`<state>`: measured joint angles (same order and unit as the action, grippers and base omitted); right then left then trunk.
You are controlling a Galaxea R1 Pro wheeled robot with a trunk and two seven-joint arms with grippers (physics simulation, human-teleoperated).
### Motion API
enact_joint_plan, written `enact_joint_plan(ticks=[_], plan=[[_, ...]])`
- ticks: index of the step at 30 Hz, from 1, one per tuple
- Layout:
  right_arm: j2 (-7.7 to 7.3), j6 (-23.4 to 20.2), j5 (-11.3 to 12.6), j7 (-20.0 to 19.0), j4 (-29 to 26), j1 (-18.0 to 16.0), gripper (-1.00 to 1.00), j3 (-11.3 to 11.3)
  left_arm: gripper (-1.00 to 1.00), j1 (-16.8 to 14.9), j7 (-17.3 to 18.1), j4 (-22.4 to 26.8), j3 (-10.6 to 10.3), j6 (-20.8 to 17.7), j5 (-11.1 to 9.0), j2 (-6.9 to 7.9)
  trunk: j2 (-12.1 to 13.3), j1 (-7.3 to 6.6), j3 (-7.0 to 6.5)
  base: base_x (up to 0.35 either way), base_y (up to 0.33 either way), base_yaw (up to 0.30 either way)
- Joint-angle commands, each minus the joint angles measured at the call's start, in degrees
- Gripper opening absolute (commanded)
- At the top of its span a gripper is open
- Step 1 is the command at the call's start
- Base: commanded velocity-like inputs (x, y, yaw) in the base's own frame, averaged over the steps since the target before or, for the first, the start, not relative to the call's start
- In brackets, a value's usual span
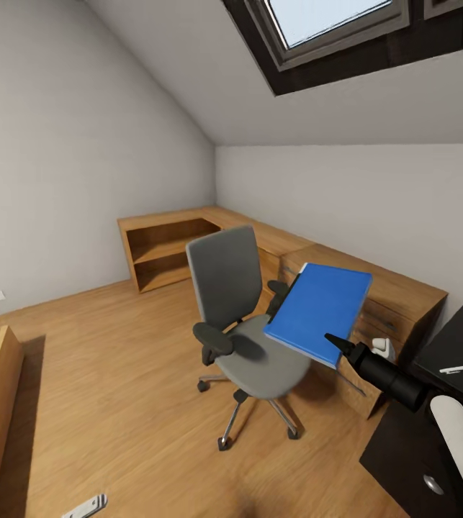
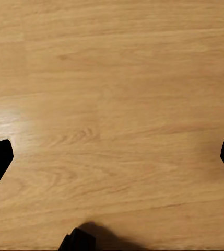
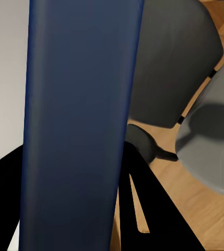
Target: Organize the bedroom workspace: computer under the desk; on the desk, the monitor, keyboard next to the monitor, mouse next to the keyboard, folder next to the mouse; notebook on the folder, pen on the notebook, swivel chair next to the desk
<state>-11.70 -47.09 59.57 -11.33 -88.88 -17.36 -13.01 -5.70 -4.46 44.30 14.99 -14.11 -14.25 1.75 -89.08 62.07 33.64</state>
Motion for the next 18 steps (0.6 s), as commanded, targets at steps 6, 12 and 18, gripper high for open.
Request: enact_joint_plan(ticks=[6,12,18], plan=[[0.01,-0.3,-0.4,-0.3,0.0,0.0,-1.00,-0.1,1.00,0.0,-0.3,0.0,0.0,0.4,-0.7,0.01,2.4,-1.36,-1.03,-0.176,0.000,0.000],[0.01,-0.2,-0.4,-0.3,0.0,0.0,-1.00,-0.2,1.00,0.0,-0.3,0.0,-0.1,1.1,-0.7,0.01,4.8,-2.68,-2.10,-0.024,0.000,-0.051],[0.00,-0.3,-0.4,-0.4,0.0,0.0,-1.00,-0.2,1.00,0.0,-0.3,-0.1,-0.1,1.2,-0.7,0.01,7.2,-4.00,-3.18,-0.003,0.000,-0.172]])
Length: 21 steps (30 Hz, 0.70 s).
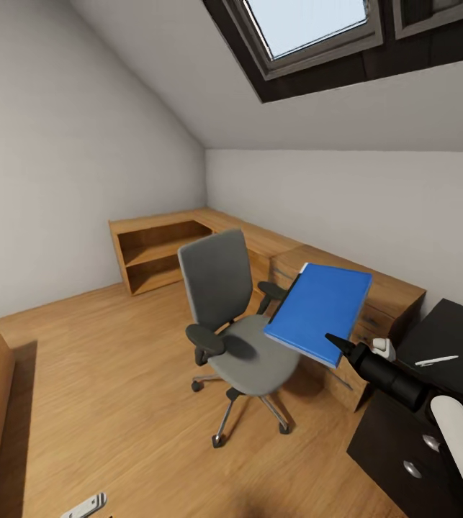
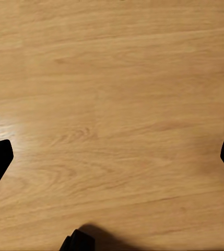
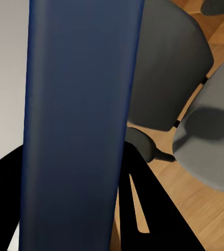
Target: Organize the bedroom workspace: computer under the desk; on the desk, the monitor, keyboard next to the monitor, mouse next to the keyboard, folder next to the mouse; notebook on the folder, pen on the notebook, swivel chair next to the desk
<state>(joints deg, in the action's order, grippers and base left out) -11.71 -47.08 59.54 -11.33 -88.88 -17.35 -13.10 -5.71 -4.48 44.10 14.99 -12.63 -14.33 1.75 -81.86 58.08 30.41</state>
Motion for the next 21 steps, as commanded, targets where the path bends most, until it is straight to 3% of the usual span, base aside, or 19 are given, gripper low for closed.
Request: enact_joint_plan(ticks=[1,21], plan=[[0.01,-0.3,-0.4,-0.4,0.0,-0.1,-1.00,-0.1,1.00,0.0,-0.3,0.1,0.0,-0.3,-0.6,0.01,0.4,-0.23,-0.13,-0.001,0.000,-0.077],[0.02,-0.3,-0.3,-0.4,0.0,-0.1,-1.00,-0.4,1.00,0.0,-0.3,0.1,0.0,-0.3,-0.6,0.00,8.4,-4.62,-3.72,0.000,0.000,-0.009]])
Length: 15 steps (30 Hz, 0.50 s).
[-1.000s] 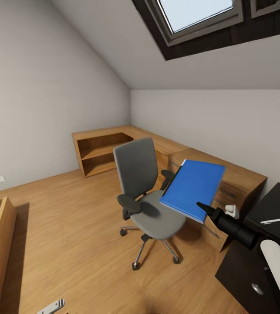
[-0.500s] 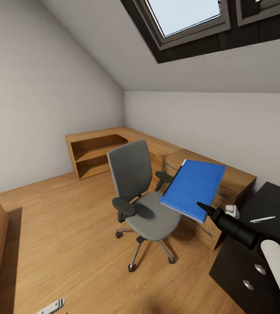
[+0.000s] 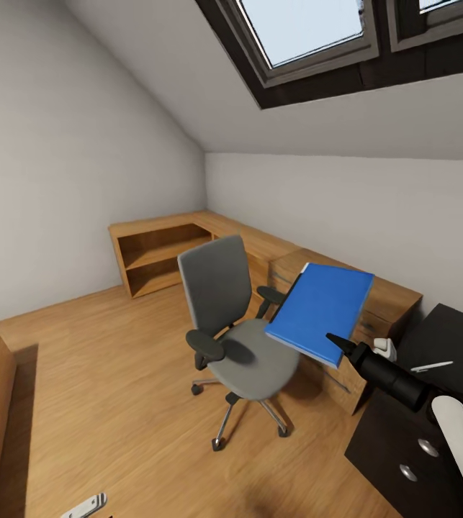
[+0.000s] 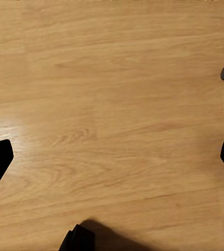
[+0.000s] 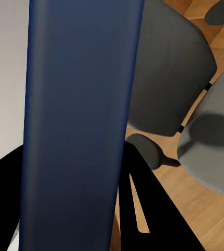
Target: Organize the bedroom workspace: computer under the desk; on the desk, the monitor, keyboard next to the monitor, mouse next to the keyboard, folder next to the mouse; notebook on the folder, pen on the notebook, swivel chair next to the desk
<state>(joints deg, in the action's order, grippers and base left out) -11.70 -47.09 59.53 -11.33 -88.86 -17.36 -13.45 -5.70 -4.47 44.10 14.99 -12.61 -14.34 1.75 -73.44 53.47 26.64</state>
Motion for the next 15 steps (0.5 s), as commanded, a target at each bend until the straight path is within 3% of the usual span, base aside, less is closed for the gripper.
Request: enact_joint_plan(ticks=[1,15], plan=[[0.01,-0.3,-0.4,-0.4,0.0,0.0,-1.00,-0.1,1.00,0.0,-0.3,0.1,0.0,-0.3,-0.6,0.01,0.4,-0.23,-0.12,0.000,0.000,0.000],[0.01,-0.3,-0.4,-0.4,0.0,0.0,-1.00,-0.1,1.00,0.0,-0.3,0.1,0.0,0.3,-0.6,-0.05,6.0,-3.30,-2.64,0.000,0.000,0.000]])
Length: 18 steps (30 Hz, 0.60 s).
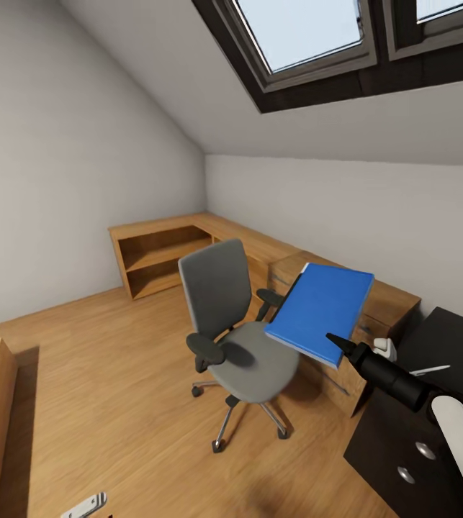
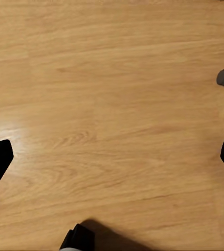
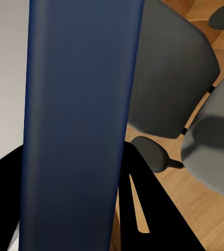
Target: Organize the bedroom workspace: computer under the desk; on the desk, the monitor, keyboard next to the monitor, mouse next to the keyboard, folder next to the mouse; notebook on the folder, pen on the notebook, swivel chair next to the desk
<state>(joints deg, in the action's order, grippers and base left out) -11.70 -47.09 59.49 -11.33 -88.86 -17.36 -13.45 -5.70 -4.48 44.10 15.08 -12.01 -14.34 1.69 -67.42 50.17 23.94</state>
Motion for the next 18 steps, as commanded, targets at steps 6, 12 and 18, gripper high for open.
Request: enact_joint_plan(ticks=[6,12,18], plan=[[0.04,-0.2,-0.3,-0.3,0.0,0.0,-1.00,-0.1,1.00,0.0,-0.3,0.1,-0.1,0.1,-0.6,-0.02,2.0,-1.10,-0.84,0.000,0.000,0.000],[0.09,-0.2,-0.3,-0.4,0.4,0.0,-1.00,-0.1,1.00,0.0,-0.2,0.0,-1.0,0.8,-0.6,-0.02,2.0,-1.10,-0.84,0.000,0.000,-0.080],[0.17,-0.1,-0.3,-0.4,1.0,0.0,-1.00,-0.1,1.00,0.0,-0.2,-2.4,-1.5,7.2,-0.6,-0.02,2.0,-1.10,-0.84,0.000,0.000,-0.246]])
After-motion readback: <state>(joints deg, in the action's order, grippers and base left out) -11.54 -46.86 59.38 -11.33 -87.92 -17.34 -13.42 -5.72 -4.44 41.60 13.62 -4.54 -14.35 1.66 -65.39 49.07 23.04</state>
